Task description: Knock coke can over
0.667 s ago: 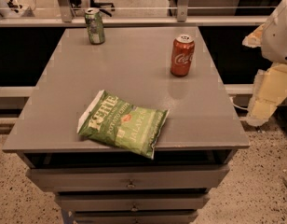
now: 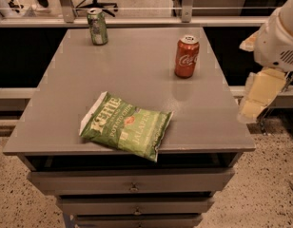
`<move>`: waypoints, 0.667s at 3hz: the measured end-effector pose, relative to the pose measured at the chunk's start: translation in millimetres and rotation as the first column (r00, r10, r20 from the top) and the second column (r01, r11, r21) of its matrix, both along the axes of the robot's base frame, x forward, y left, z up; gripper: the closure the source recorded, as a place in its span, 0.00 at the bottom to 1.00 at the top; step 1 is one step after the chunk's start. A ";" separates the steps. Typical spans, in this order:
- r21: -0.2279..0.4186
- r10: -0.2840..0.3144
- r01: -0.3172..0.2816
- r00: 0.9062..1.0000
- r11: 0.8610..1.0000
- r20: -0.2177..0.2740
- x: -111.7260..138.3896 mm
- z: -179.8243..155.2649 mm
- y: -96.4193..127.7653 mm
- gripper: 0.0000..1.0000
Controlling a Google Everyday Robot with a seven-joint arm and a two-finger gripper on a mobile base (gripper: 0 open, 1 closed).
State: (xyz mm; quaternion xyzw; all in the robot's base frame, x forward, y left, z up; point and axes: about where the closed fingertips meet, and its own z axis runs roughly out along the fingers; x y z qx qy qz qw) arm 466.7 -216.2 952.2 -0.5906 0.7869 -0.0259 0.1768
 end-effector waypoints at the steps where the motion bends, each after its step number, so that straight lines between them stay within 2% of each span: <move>1: 0.094 -0.036 0.031 0.998 0.995 0.049 46.3 -20.3 0.4 0.00; 2: 0.218 -0.081 0.054 0.990 0.974 0.120 96.3 -30.8 4.4 0.00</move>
Offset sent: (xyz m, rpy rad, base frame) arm 0.1609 0.0064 -0.0385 0.3796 -0.2335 -0.1148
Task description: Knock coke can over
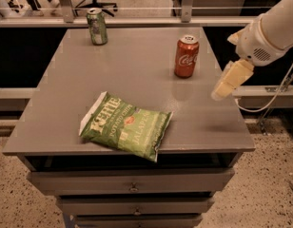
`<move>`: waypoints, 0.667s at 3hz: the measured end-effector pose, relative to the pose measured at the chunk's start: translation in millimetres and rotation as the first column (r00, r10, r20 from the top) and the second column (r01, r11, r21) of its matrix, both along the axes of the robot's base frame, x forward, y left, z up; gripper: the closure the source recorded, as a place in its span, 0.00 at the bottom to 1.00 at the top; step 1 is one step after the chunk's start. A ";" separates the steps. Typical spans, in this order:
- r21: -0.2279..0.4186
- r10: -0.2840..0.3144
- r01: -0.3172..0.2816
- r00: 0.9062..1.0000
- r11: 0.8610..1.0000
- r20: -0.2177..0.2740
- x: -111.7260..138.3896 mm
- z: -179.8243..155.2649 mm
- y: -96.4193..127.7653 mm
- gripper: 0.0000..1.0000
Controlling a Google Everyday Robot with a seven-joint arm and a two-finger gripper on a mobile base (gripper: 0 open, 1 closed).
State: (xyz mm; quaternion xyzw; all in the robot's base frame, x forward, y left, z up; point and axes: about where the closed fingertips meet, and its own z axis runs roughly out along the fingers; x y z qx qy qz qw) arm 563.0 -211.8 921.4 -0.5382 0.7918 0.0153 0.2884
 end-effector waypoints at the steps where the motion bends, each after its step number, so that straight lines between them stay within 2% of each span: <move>1: 0.136 -0.027 0.019 0.998 0.991 0.059 38.9 -4.5 7.1 0.00; 2: 0.288 -0.059 0.028 0.993 0.957 0.098 70.1 -6.7 21.6 0.00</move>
Offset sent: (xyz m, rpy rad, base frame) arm 0.1049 0.0330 -0.0027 0.4730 -0.1670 -0.0729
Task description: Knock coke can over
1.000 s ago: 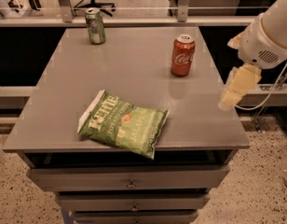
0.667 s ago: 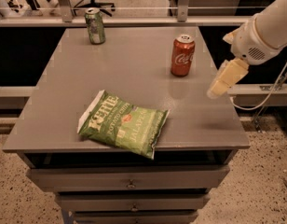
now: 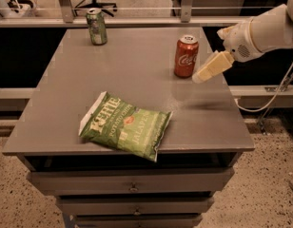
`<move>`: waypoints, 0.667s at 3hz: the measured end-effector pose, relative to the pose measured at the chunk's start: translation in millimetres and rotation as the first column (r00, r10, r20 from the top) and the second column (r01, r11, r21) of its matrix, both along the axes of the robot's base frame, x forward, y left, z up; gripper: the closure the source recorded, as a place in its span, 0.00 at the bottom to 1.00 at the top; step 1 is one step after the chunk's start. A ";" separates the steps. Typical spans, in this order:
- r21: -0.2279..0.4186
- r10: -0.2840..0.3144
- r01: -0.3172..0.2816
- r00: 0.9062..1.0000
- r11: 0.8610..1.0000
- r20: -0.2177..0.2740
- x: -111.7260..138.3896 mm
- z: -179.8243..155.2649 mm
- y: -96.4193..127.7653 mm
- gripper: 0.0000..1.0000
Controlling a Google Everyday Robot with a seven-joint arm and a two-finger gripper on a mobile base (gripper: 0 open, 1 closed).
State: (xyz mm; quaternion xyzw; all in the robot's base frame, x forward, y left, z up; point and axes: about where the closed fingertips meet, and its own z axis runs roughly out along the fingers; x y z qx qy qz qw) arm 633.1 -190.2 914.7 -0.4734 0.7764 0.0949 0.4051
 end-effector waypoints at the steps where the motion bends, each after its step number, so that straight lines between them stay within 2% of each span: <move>1: 0.147 -0.006 0.002 1.000 0.989 0.031 23.2 -12.2 27.6 0.00; 2: 0.232 -0.002 -0.010 0.999 0.973 0.050 36.3 -20.7 48.5 0.00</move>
Offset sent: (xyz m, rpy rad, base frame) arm 0.0509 0.0665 -0.0279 0.3345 -0.0764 0.0047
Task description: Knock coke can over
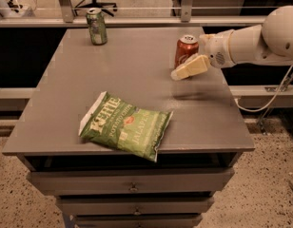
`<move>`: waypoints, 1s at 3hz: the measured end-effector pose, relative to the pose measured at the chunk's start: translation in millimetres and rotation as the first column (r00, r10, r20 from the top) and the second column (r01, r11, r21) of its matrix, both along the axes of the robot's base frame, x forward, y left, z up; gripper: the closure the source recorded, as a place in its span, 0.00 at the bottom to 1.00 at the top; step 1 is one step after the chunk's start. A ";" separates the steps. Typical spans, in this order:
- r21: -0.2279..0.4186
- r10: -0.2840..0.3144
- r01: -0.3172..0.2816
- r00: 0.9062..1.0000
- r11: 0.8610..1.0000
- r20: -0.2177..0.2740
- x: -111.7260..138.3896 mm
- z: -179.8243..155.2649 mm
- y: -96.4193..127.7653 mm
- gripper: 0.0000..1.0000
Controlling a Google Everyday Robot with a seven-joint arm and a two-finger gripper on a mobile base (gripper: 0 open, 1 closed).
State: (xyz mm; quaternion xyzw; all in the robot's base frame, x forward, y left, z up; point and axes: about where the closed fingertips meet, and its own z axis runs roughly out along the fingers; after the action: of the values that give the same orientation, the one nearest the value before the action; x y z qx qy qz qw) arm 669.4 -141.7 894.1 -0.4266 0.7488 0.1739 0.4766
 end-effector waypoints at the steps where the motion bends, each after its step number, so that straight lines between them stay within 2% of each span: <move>1: 0.093 0.008 -0.009 1.000 0.996 0.014 7.7 -5.0 19.3 0.00; 2: 0.206 0.019 -0.027 0.999 0.978 0.042 7.4 2.7 38.8 0.00; 3: 0.289 0.050 -0.061 0.998 0.955 0.045 -0.7 23.6 69.2 0.00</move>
Offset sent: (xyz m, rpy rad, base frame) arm 0.0053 0.0565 0.0174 0.3542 -0.0771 0.0354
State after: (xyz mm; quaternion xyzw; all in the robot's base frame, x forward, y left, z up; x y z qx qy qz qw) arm 668.7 -72.5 917.6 -0.3762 0.6939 0.2873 0.5426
